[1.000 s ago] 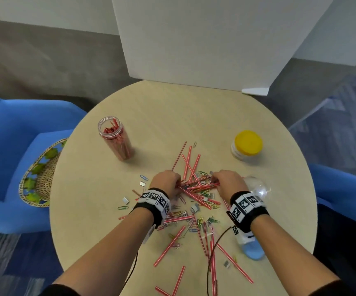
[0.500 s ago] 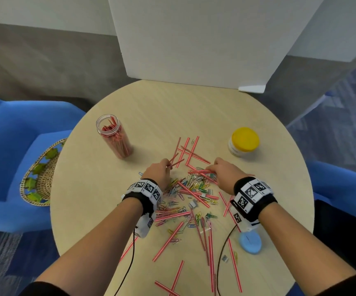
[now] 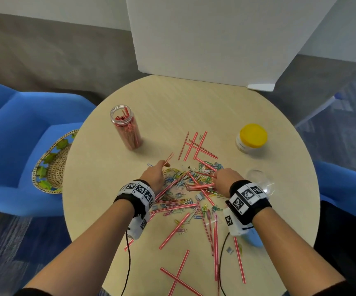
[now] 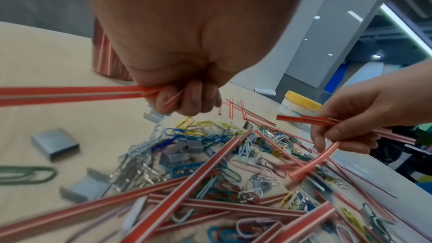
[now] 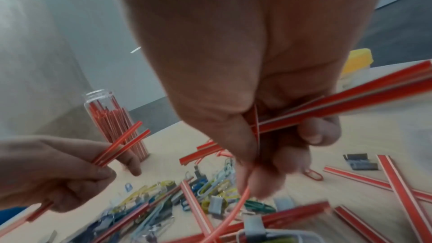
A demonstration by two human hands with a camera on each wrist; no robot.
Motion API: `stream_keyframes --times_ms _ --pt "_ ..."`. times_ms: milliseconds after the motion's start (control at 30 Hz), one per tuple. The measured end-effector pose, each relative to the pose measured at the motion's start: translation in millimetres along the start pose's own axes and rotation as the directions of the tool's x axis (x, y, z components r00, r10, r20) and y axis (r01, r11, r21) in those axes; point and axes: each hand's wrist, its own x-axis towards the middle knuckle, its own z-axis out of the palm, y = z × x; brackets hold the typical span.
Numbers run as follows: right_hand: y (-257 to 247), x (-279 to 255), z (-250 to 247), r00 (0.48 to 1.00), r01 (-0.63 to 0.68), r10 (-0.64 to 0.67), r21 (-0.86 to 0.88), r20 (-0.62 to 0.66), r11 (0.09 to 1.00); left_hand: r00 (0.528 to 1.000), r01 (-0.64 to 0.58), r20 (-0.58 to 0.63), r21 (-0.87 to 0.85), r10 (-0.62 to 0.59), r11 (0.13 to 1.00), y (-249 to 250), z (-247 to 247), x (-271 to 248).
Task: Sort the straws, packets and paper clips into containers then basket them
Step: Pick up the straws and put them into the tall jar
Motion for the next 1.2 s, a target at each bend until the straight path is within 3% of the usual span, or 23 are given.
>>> stream_keyframes --times_ms 100,233,333,400,533,667,800,1033,1200 --pt "-1.5 -4.4 0.1 0.998 0.051 -0.050 -0.006 0.047 0.999 1.000 -0.010 0.019 0.040 0.009 0.999 -5.5 2.4 -7.1" --pt "5.6 -9.2 -2.7 0.997 0.073 -0.073 -0.016 0.013 0.997 0.997 -0.071 0.052 0.279 0.059 0.958 -8.9 9.1 -25.7" --pt "10.8 -13.9 -4.2 0.997 0.083 -0.082 0.095 -0.012 0.992 0.993 -0.102 0.096 0.465 0.064 0.880 -13.1 22.0 -31.2" --pt "11.6 -17.0 -1.7 0.995 0.092 -0.083 0.182 -0.055 0.979 0.994 -0.107 0.085 0.501 0.074 0.859 -15.8 32.2 -29.8" --pt "11.0 -21.9 11.4 0.991 0.129 -0.116 0.213 -0.070 0.968 0.992 -0.115 0.014 0.485 0.124 0.867 -15.8 44.7 -27.8" --pt "-3.0 -18.6 22.7 0.969 0.217 -0.196 0.136 -0.154 0.967 0.986 -0.147 -0.002 0.463 0.167 0.874 -12.8 46.0 -28.0" --pt "-23.3 -11.6 29.7 0.950 0.225 -0.226 -0.029 -0.217 0.974 0.982 -0.140 -0.067 0.364 0.176 0.921 -8.5 41.1 -29.5" --pt "-40.4 1.7 20.4 0.974 0.185 -0.208 -0.215 -0.090 0.959 0.988 -0.015 -0.148 0.119 0.033 0.993 -16.0 29.6 -29.6" --pt "-37.2 4.5 16.3 0.970 0.237 -0.244 -0.198 -0.007 0.951 0.992 -0.041 -0.115 0.091 0.052 0.995 -24.9 20.2 -29.7"
